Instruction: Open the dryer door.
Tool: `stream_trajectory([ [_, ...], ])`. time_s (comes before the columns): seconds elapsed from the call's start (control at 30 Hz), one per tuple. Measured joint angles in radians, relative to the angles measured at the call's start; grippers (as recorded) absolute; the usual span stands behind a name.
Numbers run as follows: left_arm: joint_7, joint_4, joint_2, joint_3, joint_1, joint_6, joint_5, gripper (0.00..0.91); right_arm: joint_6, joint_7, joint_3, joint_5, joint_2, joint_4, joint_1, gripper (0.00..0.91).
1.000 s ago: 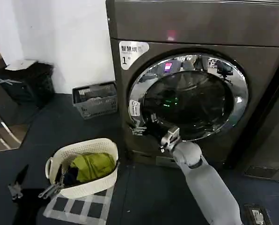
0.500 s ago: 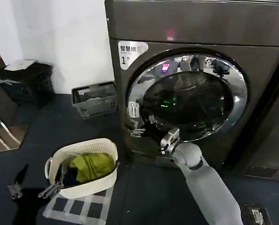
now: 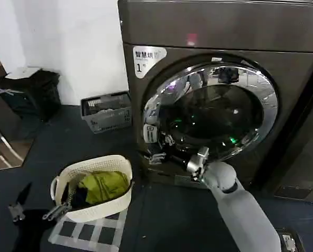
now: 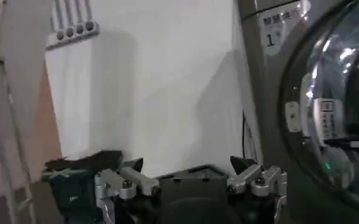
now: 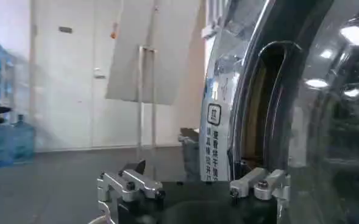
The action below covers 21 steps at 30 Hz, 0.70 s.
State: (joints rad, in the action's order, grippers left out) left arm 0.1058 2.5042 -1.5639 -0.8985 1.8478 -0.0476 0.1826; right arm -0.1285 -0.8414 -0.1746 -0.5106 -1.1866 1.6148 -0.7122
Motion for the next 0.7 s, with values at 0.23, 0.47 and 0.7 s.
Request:
stream_trajectory([
  [0.23,-0.002,-0.011,0.03,-0.02,-0.033,0.001,0.091,0.907,0.026,-0.14,-0.027,-0.007,0.027,-0.018,-0.008,0.907],
  [0.47,-0.003,-0.043,0.098,-0.04,-0.074,0.033,0.17,0.907,0.027,-0.229,-0.049,-0.028,0.051,-0.018,-0.026,0.907],
  [0.7,0.018,-0.084,0.208,-0.068,-0.143,-0.022,0.272,0.907,0.043,-0.332,-0.079,-0.062,0.075,-0.013,-0.049,0.907],
])
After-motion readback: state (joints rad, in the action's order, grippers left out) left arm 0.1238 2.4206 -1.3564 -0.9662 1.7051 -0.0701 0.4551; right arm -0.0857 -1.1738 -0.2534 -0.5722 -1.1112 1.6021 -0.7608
